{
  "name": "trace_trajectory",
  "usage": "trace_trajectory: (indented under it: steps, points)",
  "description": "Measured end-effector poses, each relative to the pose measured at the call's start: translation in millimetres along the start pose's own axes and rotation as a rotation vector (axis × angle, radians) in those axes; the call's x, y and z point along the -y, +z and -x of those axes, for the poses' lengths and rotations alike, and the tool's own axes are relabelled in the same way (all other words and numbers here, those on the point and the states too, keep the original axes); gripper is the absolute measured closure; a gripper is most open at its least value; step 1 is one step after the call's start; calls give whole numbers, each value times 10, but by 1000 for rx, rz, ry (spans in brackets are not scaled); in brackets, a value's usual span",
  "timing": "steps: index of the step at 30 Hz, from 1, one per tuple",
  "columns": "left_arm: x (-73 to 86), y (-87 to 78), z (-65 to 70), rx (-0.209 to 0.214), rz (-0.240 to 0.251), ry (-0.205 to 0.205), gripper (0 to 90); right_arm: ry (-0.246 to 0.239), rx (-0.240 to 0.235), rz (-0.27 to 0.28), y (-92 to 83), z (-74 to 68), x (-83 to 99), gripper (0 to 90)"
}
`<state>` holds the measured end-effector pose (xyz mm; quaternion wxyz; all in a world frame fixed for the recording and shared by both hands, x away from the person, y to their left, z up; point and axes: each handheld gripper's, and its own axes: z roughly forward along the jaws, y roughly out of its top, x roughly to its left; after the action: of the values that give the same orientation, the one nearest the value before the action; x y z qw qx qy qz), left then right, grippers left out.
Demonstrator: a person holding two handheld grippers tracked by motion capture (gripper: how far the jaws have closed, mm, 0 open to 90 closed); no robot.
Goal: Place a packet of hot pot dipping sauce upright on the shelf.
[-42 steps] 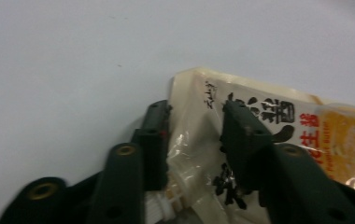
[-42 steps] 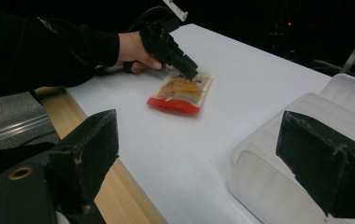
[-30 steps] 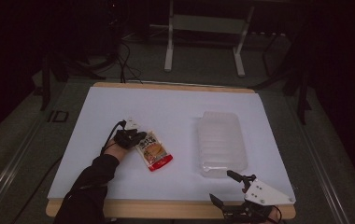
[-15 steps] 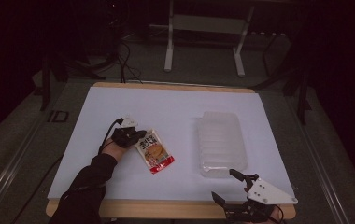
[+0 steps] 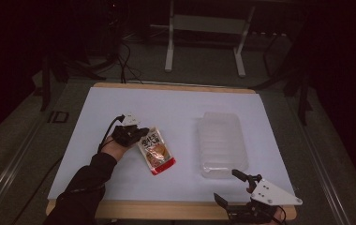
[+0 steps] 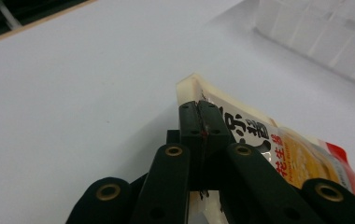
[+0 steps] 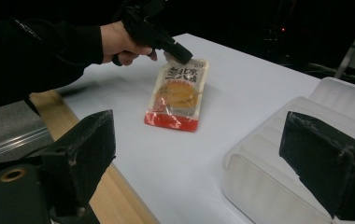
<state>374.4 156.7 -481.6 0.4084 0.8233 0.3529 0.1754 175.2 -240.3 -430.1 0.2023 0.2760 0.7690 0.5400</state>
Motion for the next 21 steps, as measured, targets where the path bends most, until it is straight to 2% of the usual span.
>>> trace_trajectory:
  steps: [4,5,6,7,12,15,18,21]
  points:
    - [-43,-55,47,8,21,9,900,-11,2,2,9,-4,3,107]
    - [-78,-98,84,15,30,21,900,-45,12,-3,13,-6,6,128]
    - [-78,-98,84,15,30,21,900,-45,12,-3,13,-6,6,128]
    - [-91,-116,96,21,35,24,900,-91,35,-2,26,-16,15,134]
    - [-148,-198,167,33,46,46,900,-134,52,9,32,-30,14,145]
    - [-177,-240,220,36,57,61,900,-117,53,3,29,-18,13,146]
    - [-214,-285,298,49,81,72,900,-27,39,-43,37,23,20,151]
    - [-246,-313,375,57,97,87,900,-18,56,-49,20,39,16,176]
